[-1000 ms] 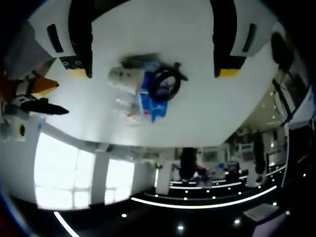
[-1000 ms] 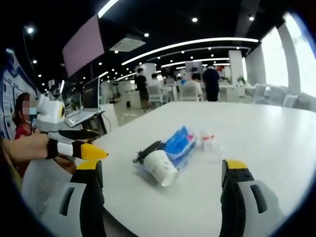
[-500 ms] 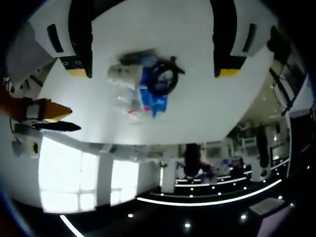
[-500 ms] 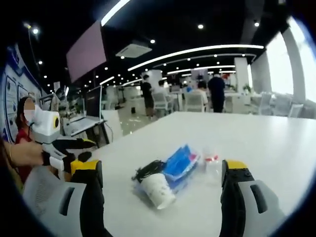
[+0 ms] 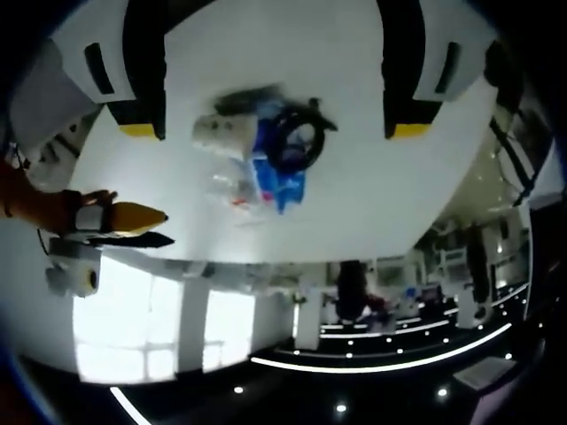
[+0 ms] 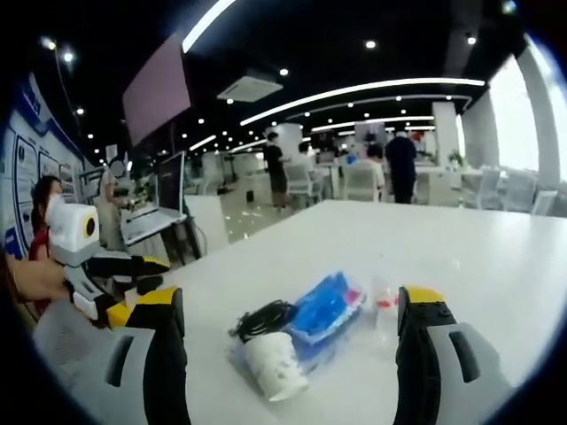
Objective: Arrange the tabletop items into an orderly group along one side of the table until the central work area is clear of visible clutter.
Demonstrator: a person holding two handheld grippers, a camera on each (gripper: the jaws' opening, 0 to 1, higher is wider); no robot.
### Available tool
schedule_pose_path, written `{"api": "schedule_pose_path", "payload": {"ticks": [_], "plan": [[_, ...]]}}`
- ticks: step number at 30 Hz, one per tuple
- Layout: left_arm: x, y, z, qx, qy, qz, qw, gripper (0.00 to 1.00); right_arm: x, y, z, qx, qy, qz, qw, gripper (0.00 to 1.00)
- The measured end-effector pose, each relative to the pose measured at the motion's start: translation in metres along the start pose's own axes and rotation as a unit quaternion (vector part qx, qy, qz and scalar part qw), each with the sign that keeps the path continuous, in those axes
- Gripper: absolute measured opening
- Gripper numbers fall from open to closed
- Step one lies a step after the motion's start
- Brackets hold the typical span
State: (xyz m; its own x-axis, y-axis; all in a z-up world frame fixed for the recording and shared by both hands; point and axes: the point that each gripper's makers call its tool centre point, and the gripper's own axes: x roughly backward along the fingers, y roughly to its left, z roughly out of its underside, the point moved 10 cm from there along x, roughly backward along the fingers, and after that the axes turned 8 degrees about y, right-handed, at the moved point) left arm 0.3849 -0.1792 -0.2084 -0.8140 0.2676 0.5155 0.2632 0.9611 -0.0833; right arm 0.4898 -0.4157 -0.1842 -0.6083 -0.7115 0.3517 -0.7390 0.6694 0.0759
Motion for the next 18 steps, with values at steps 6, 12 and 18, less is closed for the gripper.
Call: {"api": "schedule_pose_path", "payload": {"ticks": [6, 12, 18], "plan": [[-0.003, 0.002, 0.001, -0.007, 0.008, 0.001, 0.9999, 0.99, -0.021, -0.014, -0.002, 0.008, 0.007, -0.01, 0.9999, 0.99], [-0.005, 0.007, -0.003, -0.018, 0.006, -0.003, 0.9998, 0.99, -0.044, -0.027, -0.006, 0.026, 0.014, -0.019, 0.9994, 0.99], [-0.008, 0.01, -0.003, -0.019, 0.004, -0.009, 0.9998, 0.99, -0.067, -0.042, -0.011, 0.031, 0.013, -0.028, 0.9991, 0.99]]}}
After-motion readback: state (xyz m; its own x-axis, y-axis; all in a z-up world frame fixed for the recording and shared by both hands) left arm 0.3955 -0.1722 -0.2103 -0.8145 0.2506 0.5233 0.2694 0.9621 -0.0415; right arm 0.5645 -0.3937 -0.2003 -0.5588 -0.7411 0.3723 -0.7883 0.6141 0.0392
